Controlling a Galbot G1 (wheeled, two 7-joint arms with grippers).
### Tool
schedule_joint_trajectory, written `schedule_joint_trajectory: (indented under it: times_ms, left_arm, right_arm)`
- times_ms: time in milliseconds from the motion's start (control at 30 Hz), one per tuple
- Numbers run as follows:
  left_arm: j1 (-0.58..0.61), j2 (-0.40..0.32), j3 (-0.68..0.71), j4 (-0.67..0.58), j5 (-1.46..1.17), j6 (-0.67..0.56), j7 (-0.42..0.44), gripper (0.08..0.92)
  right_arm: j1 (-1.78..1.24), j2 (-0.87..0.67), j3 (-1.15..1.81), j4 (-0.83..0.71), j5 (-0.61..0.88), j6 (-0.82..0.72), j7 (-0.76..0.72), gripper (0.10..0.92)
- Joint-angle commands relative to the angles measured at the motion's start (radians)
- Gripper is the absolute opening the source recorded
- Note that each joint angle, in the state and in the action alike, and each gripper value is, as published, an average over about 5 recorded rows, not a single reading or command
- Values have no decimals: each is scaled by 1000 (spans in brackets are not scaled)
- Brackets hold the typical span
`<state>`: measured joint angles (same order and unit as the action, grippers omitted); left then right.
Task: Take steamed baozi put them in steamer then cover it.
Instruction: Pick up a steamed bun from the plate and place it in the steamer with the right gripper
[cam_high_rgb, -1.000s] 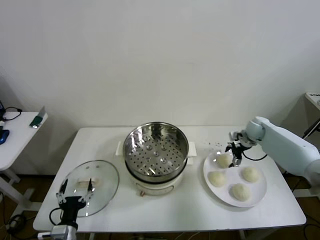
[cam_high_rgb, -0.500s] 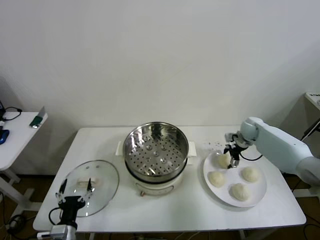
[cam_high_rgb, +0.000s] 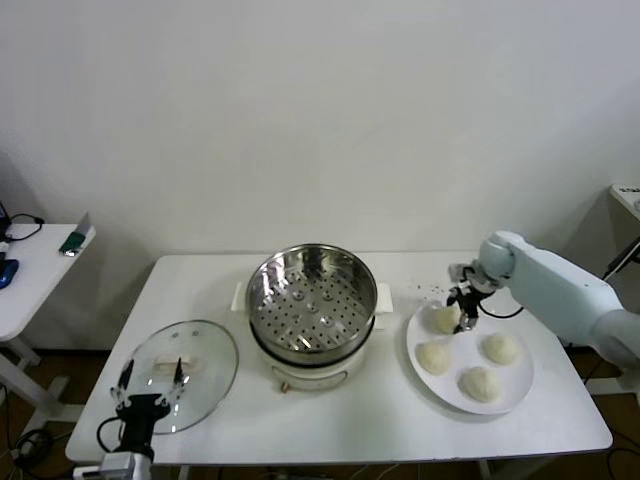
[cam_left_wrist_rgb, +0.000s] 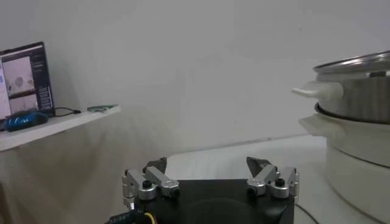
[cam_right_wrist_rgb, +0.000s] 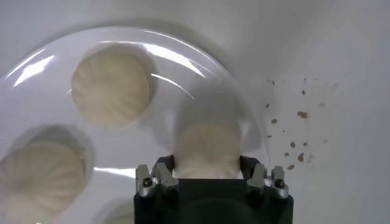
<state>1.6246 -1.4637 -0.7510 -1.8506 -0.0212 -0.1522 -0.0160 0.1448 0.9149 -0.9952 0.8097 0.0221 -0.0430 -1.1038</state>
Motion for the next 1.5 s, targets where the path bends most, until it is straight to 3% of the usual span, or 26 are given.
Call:
schedule_joint_trajectory:
  times_ms: [33, 400, 733, 1000, 1200, 1500]
  left_arm:
    - [4, 2, 0, -3, -2, -1, 0, 823]
    - [22, 6, 11, -18, -3, -4, 0, 823]
    - [30, 5, 22, -20, -1, -6, -1, 823]
    - [37, 10, 22, -21, -4, -8, -2, 823]
    - [39, 13, 22, -25, -5, -7, -2, 823]
    - [37, 16, 21, -17, -7, -6, -3, 823]
  right_arm:
    - [98, -2, -62, 36, 30, 52, -9, 696]
    - [564, 131, -368, 103, 107, 305, -59, 696]
    - [653, 331, -352, 200, 60, 454, -77, 696]
    - [542, 451, -275, 269, -138, 533, -61, 696]
    - [424, 518, -234, 217, -324, 610, -36, 698]
    - [292, 547, -200, 188, -491, 651, -14, 696]
